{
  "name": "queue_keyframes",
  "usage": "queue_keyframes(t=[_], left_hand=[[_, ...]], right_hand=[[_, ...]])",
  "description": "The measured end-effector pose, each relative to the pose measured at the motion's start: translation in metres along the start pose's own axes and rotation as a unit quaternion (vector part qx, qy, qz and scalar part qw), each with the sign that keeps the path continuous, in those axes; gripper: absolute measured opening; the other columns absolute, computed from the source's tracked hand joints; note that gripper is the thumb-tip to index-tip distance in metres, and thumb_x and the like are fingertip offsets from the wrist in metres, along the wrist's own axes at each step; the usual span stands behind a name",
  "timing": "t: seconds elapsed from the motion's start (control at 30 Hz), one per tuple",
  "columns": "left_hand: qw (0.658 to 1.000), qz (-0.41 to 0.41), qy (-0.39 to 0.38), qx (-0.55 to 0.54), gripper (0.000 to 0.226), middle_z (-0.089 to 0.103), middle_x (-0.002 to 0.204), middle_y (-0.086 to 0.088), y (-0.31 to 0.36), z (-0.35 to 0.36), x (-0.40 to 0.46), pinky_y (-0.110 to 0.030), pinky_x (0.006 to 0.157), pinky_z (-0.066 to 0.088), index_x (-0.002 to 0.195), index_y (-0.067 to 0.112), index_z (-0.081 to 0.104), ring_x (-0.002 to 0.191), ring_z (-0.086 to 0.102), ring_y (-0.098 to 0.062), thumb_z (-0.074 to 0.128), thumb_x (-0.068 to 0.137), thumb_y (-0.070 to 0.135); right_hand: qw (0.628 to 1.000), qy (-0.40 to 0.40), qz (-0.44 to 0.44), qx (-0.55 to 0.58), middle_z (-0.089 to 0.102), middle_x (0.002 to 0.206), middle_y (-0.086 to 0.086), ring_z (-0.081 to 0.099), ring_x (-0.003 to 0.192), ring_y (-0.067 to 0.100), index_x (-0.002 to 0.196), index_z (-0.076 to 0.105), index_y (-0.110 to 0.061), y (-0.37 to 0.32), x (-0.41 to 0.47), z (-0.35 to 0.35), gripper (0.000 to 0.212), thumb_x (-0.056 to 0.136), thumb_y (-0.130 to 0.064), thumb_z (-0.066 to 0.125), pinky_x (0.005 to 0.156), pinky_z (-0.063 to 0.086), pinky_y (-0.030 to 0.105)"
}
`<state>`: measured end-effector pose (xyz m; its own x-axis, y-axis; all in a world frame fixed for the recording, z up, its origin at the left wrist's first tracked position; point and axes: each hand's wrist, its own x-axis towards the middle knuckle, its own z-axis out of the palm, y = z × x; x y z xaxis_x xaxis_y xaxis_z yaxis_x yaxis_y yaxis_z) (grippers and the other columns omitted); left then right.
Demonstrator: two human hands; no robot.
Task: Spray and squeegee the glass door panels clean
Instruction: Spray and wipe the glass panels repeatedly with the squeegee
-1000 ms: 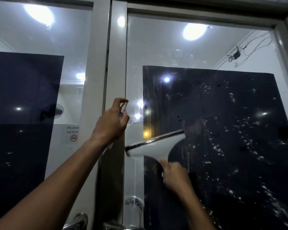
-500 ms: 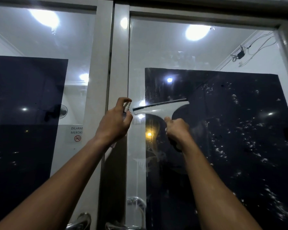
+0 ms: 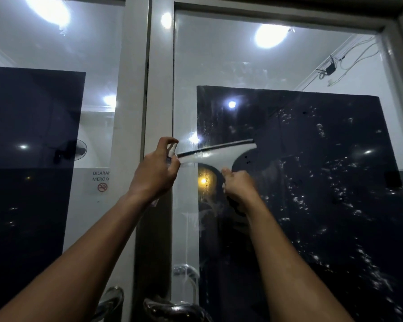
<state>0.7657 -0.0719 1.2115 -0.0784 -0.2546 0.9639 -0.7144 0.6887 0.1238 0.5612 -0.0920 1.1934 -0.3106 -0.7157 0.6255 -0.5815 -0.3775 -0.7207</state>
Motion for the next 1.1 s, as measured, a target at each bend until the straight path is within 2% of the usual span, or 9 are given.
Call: queue_keyframes(t=[0.13, 0.3, 0.4, 0.5, 0.63, 0.77, 0.83, 1.0, 1.1], left_hand=[[1.000, 0.005, -0.003, -0.011, 0.039, 0.062, 0.103, -0.006, -0.003, 0.004, -0.002, -0.019, 0.059, 0.042, 0.140, 0.022, 0.040, 0.078, 0.061, -0.019, 0.051, 0.103, 0.024], [1.000, 0.009, -0.003, 0.006, 0.039, 0.064, 0.106, -0.010, -0.002, 0.005, -0.004, -0.025, 0.058, 0.040, 0.140, 0.022, 0.041, 0.079, 0.060, -0.022, 0.051, 0.102, 0.023], [1.000, 0.010, 0.003, -0.001, 0.040, 0.065, 0.109, -0.013, -0.002, 0.004, 0.001, -0.025, 0.060, 0.041, 0.141, 0.021, 0.040, 0.081, 0.060, -0.021, 0.051, 0.103, 0.024], [1.000, 0.011, 0.003, -0.004, 0.040, 0.066, 0.114, -0.016, -0.001, 0.004, 0.001, -0.023, 0.060, 0.041, 0.142, 0.020, 0.040, 0.082, 0.060, -0.022, 0.051, 0.103, 0.023], [1.000, 0.006, 0.010, 0.001, 0.041, 0.062, 0.108, -0.009, 0.000, 0.002, -0.003, -0.015, 0.059, 0.036, 0.143, 0.019, 0.041, 0.079, 0.057, -0.020, 0.051, 0.103, 0.021], [1.000, 0.003, -0.001, 0.000, 0.041, 0.061, 0.099, -0.007, -0.005, -0.003, -0.009, -0.033, 0.067, 0.050, 0.141, 0.020, 0.041, 0.077, 0.060, -0.025, 0.051, 0.102, 0.021], [1.000, 0.001, -0.005, 0.005, 0.039, 0.063, 0.097, -0.009, -0.008, -0.006, -0.010, -0.044, 0.074, 0.056, 0.139, 0.022, 0.041, 0.077, 0.062, -0.030, 0.050, 0.101, 0.021], [1.000, 0.003, 0.002, 0.003, 0.038, 0.065, 0.105, -0.017, -0.007, -0.013, -0.003, -0.041, 0.074, 0.053, 0.139, 0.022, 0.040, 0.081, 0.063, -0.031, 0.050, 0.102, 0.020], [1.000, 0.005, 0.005, -0.001, 0.039, 0.065, 0.110, -0.020, -0.006, -0.013, -0.001, -0.040, 0.074, 0.051, 0.140, 0.021, 0.041, 0.083, 0.063, -0.032, 0.050, 0.102, 0.020]], right_hand=[[1.000, -0.016, 0.006, -0.002, 0.070, 0.100, 0.017, 0.066, 0.094, 0.032, 0.098, 0.069, -0.004, 0.016, 0.001, 0.006, 0.055, 0.102, -0.051, 0.041, 0.079, 0.050, 0.036], [0.999, -0.041, 0.028, 0.015, 0.071, 0.077, 0.010, 0.070, 0.086, 0.033, 0.065, 0.063, -0.015, 0.050, -0.030, 0.015, 0.057, 0.101, -0.053, 0.042, 0.085, 0.055, 0.040], [0.998, -0.025, 0.028, 0.041, 0.073, 0.092, 0.016, 0.069, 0.089, 0.033, 0.082, 0.069, -0.010, 0.036, -0.015, 0.013, 0.055, 0.100, -0.054, 0.042, 0.081, 0.055, 0.037], [0.998, -0.030, 0.022, 0.054, 0.071, 0.093, 0.015, 0.066, 0.077, 0.025, 0.099, 0.068, -0.003, 0.018, -0.003, 0.007, 0.057, 0.102, -0.053, 0.041, 0.064, 0.050, 0.031], [0.996, -0.042, 0.035, 0.071, 0.071, 0.100, 0.020, 0.068, 0.091, 0.035, 0.094, 0.069, -0.006, 0.028, -0.006, 0.014, 0.060, 0.098, -0.059, 0.042, 0.087, 0.056, 0.049], [0.995, -0.043, 0.050, 0.079, 0.067, 0.069, 0.010, 0.067, 0.077, 0.034, 0.064, 0.063, -0.015, 0.050, -0.023, 0.022, 0.059, 0.097, -0.060, 0.044, 0.086, 0.056, 0.053], [0.994, -0.041, 0.046, 0.090, 0.064, 0.065, 0.008, 0.067, 0.076, 0.036, 0.060, 0.062, -0.015, 0.049, -0.023, 0.022, 0.061, 0.096, -0.061, 0.045, 0.086, 0.056, 0.055], [0.994, -0.041, 0.039, 0.099, 0.069, 0.096, 0.021, 0.066, 0.086, 0.033, 0.098, 0.068, -0.002, 0.019, -0.002, 0.015, 0.061, 0.099, -0.058, 0.042, 0.086, 0.056, 0.047], [0.994, -0.037, 0.025, 0.100, 0.069, 0.099, 0.022, 0.068, 0.091, 0.035, 0.101, 0.067, -0.003, 0.003, 0.011, 0.006, 0.059, 0.099, -0.057, 0.042, 0.085, 0.057, 0.046]])
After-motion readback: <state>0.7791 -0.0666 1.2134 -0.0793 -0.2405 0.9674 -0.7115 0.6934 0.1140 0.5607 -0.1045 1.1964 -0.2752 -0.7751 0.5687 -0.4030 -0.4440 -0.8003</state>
